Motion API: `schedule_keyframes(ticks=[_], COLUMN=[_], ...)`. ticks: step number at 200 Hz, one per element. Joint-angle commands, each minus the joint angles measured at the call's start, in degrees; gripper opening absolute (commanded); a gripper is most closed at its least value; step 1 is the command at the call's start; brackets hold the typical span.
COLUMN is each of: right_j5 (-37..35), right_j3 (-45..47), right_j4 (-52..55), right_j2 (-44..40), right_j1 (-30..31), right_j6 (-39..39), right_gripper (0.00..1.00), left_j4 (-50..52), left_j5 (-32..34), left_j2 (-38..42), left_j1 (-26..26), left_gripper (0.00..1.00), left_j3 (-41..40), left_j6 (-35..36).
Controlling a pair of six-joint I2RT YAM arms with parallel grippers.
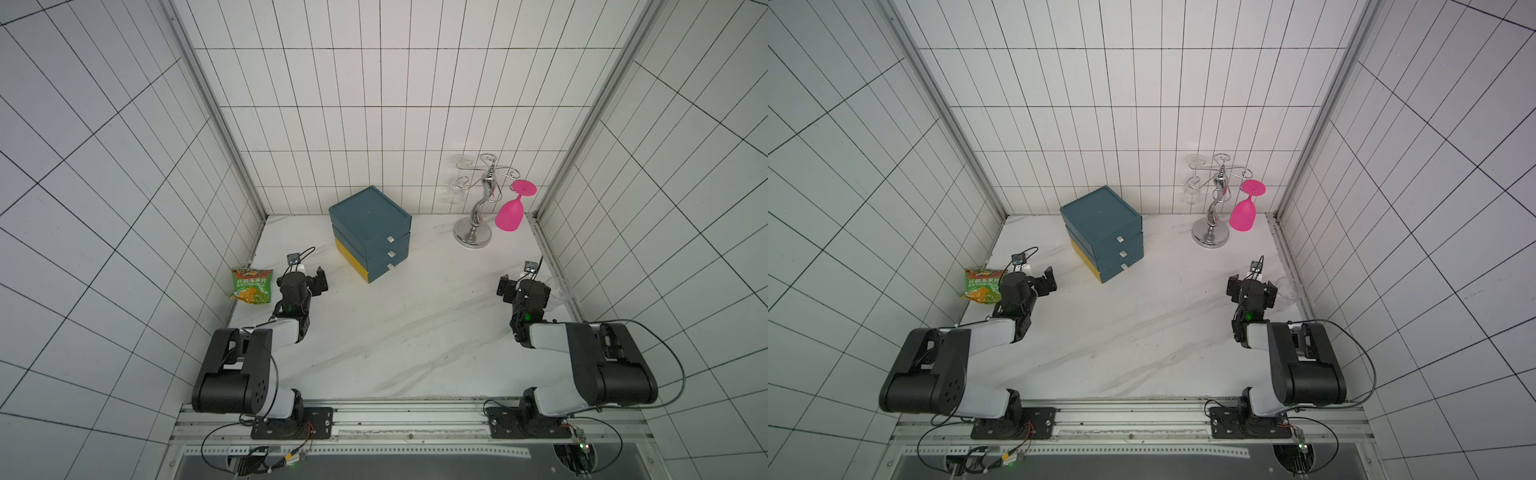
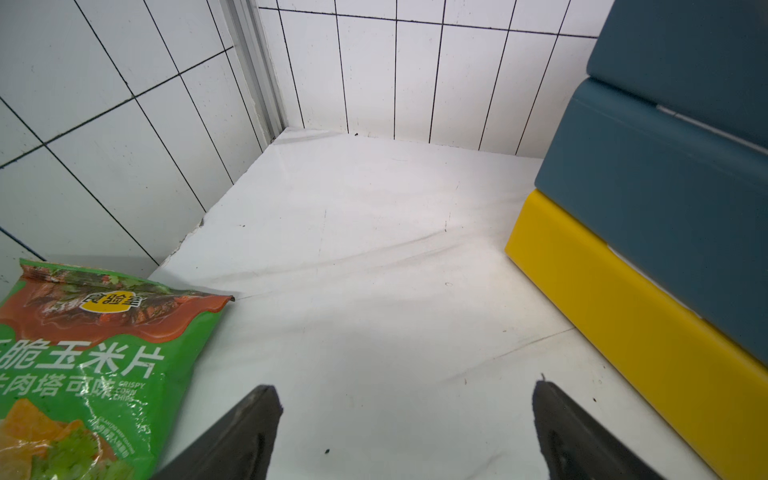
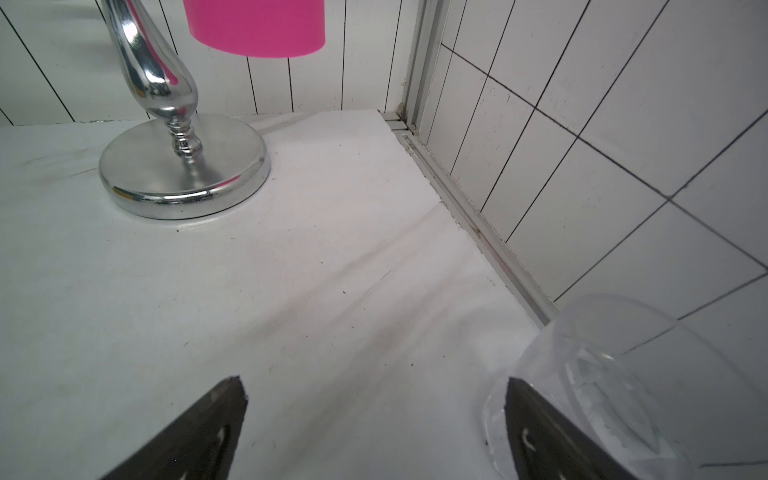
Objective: Place the transparent tape into the drawer according to color
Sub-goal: Reset both arms
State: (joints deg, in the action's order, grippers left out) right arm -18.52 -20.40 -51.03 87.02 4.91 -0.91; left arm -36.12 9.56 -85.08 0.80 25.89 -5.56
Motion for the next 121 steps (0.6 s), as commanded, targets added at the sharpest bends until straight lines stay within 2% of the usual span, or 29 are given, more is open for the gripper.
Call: schedule_keyframes(ticks=[1, 15, 30, 51, 78, 121], right_j5=[2.7, 2.8, 2.4, 0.4, 0.2, 2.6], right_j3=[1.4, 1.1, 1.7, -1.0, -1.2, -2.4], right_j4=[-6.5, -5.3, -7.2, -2.2, -2.1, 0.6], right_j2=[1.0, 0.4, 1.0, 1.2, 1.2, 1.2], right_j1=[-0.7, -0.9, -0.8, -0.6, -0.8, -1.8], right_j6=[0.5, 0.0, 0.6, -0.6, -0.8, -1.4], right_gripper=[0.99, 0.99, 0.99, 0.99, 0.99, 0.99], left_j4=[-10.0, -12.3, -10.0, -8.7, -8.1, -7.9], left_j5=[0.1, -0.3, -0.3, 0.7, 0.8, 0.8], left_j2=[-3.5, -5.1, -4.2, -4.6, -4.4, -4.4], left_j1=[-0.8, -0.9, -0.8, -0.8, -0.8, -0.8], left_gripper=[0.98, 0.99, 0.98, 0.98, 0.98, 0.98], left_j3=[-1.4, -1.6, -1.2, -0.2, -0.1, 0.0], left_j6=[-0.1, 0.3, 0.1, -0.2, -0.2, -0.3])
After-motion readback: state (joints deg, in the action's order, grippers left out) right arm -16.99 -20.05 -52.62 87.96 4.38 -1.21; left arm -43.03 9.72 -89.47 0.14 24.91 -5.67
